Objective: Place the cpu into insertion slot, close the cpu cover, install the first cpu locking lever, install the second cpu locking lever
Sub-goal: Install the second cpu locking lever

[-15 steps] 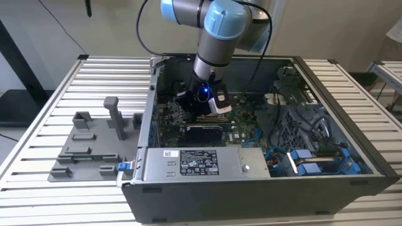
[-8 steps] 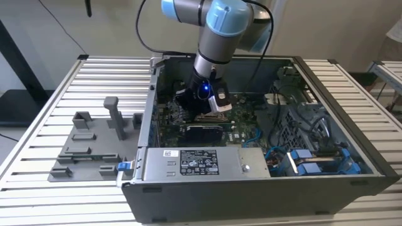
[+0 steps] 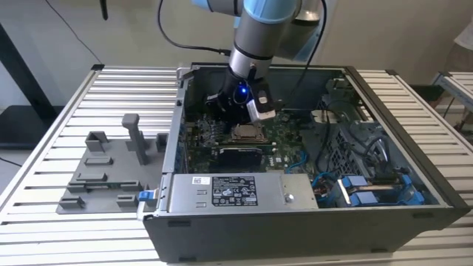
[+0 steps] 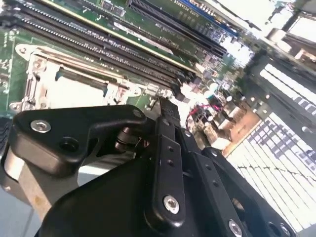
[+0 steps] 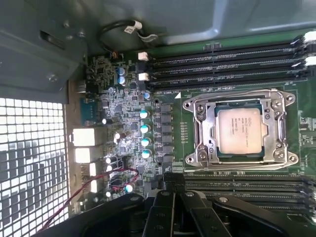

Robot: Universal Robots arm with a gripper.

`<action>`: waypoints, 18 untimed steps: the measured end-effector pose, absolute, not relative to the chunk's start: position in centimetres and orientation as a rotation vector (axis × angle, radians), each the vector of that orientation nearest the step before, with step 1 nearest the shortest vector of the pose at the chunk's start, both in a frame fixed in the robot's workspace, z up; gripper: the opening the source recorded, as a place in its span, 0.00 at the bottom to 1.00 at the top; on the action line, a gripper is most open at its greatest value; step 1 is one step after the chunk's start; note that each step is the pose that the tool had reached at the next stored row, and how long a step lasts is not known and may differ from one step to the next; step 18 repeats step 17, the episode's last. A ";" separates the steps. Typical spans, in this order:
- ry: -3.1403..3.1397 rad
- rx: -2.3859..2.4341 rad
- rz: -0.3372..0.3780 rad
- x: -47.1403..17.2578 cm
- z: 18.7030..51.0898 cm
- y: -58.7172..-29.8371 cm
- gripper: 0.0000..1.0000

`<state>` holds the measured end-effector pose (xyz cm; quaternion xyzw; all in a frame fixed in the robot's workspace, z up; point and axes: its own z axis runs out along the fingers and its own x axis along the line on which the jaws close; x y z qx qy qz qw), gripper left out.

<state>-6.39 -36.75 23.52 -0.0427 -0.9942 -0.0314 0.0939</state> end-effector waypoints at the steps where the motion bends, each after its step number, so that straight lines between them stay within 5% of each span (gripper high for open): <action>1: -2.953 -0.128 -0.094 -6.4 23.6 -36.7 0.11; 18: -2.986 -0.132 -0.113 -6.4 24.6 -36.5 0.11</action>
